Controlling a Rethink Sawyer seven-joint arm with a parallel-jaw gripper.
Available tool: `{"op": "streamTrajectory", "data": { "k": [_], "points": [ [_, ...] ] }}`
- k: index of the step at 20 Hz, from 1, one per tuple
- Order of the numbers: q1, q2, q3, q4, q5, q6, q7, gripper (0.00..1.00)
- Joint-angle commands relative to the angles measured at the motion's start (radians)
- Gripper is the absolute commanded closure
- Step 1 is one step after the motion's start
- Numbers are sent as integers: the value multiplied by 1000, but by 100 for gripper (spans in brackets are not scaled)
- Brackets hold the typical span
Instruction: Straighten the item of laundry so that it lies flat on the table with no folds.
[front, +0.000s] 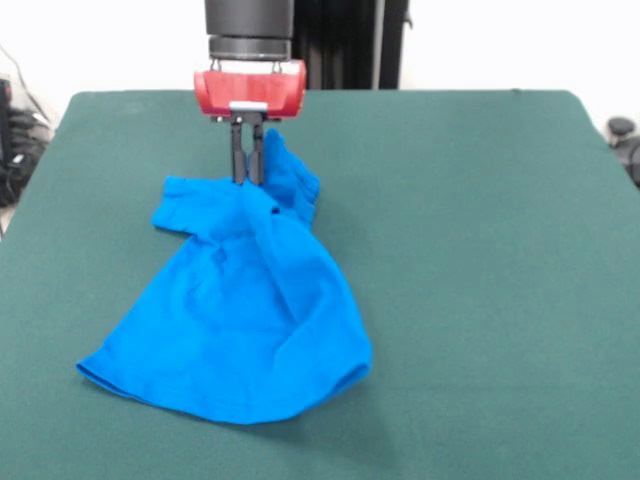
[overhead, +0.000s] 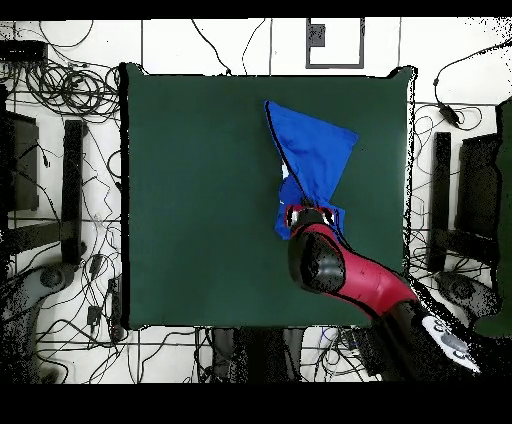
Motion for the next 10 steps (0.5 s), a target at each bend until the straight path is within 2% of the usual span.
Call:
{"op": "streamTrajectory", "data": {
  "k": [1,10],
  "points": [
    [2,153,120,-54,-83,58,106,100],
    [19,191,103,-83,-111,22,135,100]
  ]
}}
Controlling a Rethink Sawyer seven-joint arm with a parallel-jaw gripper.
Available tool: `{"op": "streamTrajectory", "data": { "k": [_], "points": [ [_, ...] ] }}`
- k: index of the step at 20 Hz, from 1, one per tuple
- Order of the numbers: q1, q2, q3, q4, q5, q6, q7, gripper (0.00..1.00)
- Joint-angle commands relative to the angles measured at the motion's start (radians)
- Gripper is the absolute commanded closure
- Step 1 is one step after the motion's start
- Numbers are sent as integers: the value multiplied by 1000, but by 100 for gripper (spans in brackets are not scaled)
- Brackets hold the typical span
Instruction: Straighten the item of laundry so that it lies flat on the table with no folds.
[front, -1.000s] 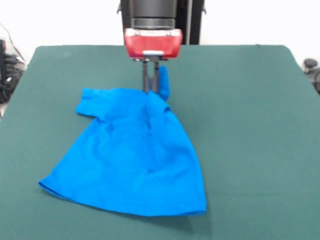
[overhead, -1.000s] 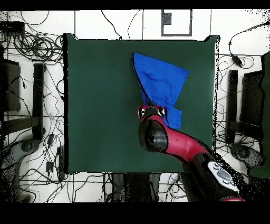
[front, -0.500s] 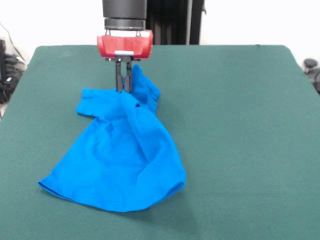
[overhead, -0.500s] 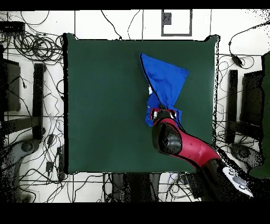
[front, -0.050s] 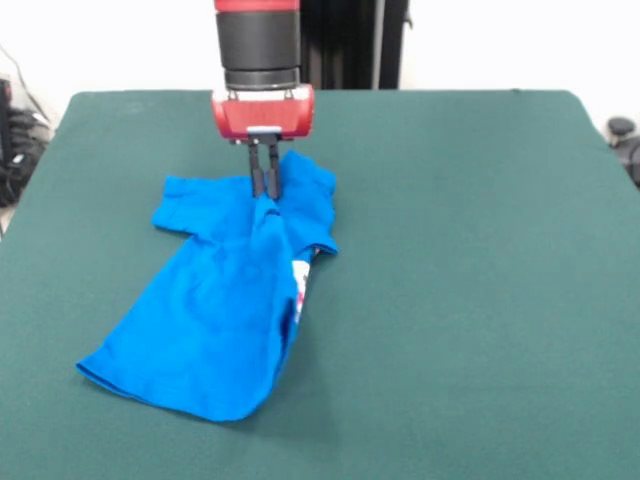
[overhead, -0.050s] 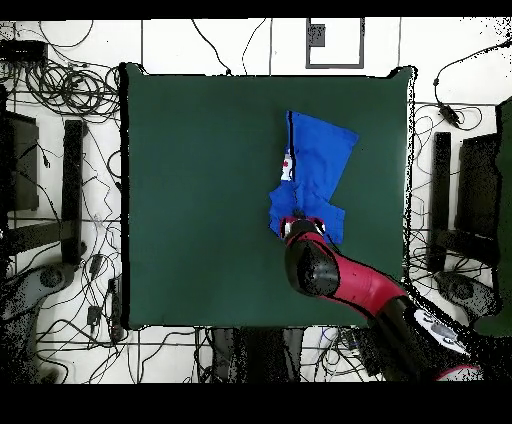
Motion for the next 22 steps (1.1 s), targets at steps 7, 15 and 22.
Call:
{"op": "streamTrajectory", "data": {
  "k": [7,15,22],
  "points": [
    [34,88,109,-77,-51,21,143,100],
    [37,75,114,-75,-47,35,141,100],
    [54,61,122,-81,-26,55,146,100]
  ]
}}
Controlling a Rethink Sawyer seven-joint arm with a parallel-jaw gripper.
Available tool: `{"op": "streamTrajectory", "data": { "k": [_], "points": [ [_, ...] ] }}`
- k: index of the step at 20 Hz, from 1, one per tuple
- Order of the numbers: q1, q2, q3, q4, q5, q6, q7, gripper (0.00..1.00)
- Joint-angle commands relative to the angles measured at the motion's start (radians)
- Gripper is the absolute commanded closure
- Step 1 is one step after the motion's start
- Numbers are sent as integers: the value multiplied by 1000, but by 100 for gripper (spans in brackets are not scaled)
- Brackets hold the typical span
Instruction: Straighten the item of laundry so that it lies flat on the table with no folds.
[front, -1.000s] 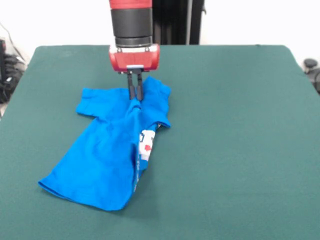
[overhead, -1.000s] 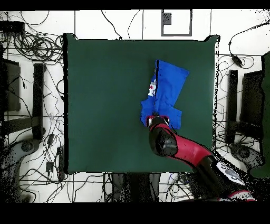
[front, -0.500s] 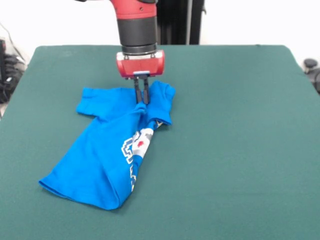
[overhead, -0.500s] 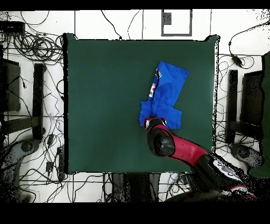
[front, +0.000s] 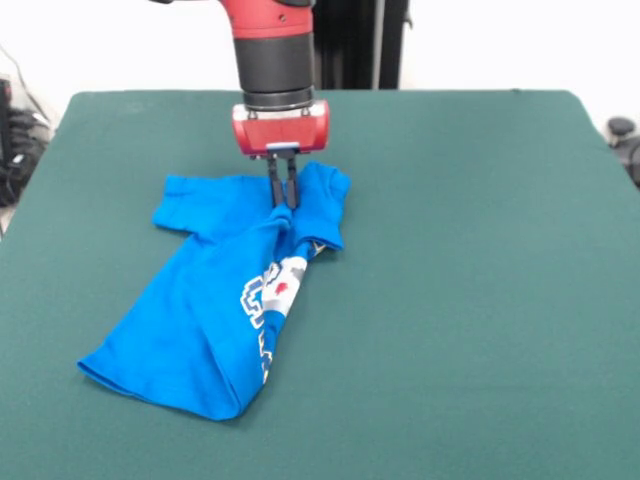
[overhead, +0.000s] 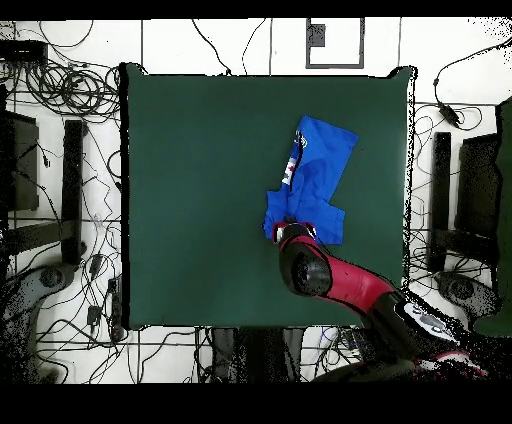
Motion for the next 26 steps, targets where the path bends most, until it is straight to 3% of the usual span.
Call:
{"op": "streamTrajectory", "data": {
  "k": [1,11,21,26],
  "points": [
    [55,1,124,-69,-2,58,149,100],
    [119,-6,108,-94,63,75,187,100],
    [77,-177,177,10,130,232,214,100],
    [72,-185,192,12,144,237,216,100]
  ]
}}
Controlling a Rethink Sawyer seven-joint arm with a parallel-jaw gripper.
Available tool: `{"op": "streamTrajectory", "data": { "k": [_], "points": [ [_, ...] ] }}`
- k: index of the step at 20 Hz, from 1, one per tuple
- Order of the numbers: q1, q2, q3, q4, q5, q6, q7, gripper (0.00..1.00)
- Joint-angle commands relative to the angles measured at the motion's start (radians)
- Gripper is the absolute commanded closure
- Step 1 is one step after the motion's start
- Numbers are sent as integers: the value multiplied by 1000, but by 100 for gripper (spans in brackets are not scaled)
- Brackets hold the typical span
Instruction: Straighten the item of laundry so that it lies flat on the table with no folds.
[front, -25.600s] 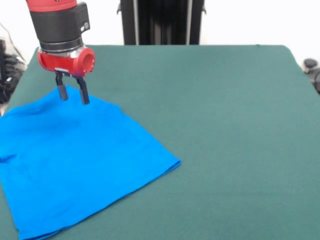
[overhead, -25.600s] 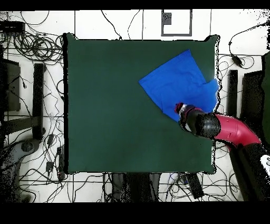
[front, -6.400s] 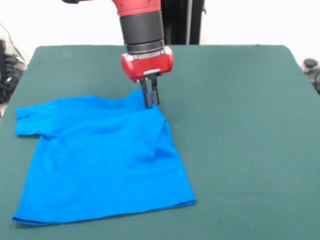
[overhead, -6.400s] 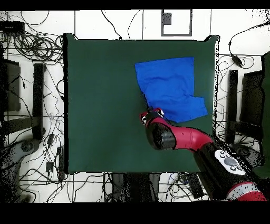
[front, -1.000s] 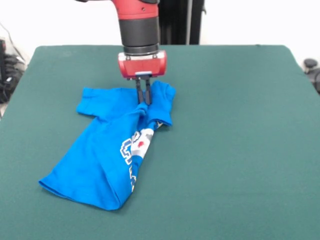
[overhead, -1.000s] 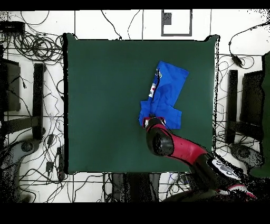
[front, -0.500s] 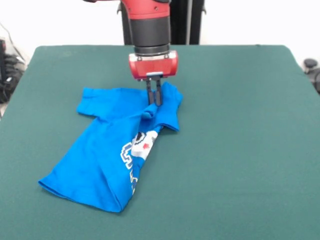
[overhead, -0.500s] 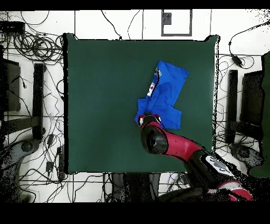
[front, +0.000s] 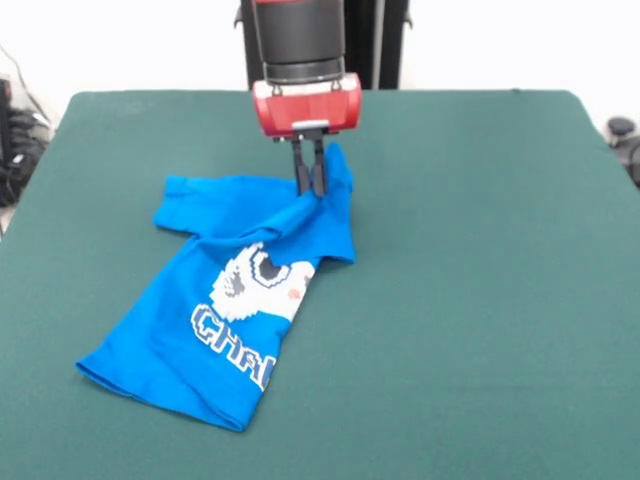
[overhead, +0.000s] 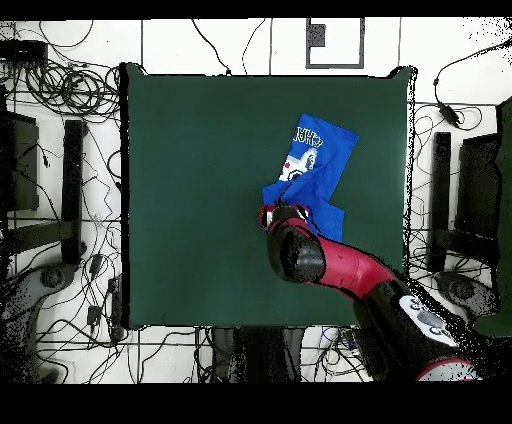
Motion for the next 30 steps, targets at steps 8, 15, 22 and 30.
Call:
{"op": "streamTrajectory", "data": {
  "k": [8,15,22,30],
  "points": [
    [9,5,131,2,61,70,202,100],
    [-30,46,167,5,31,12,201,100],
    [-41,56,173,12,21,-20,209,100],
    [-34,53,161,10,26,-34,217,0]
  ]
}}
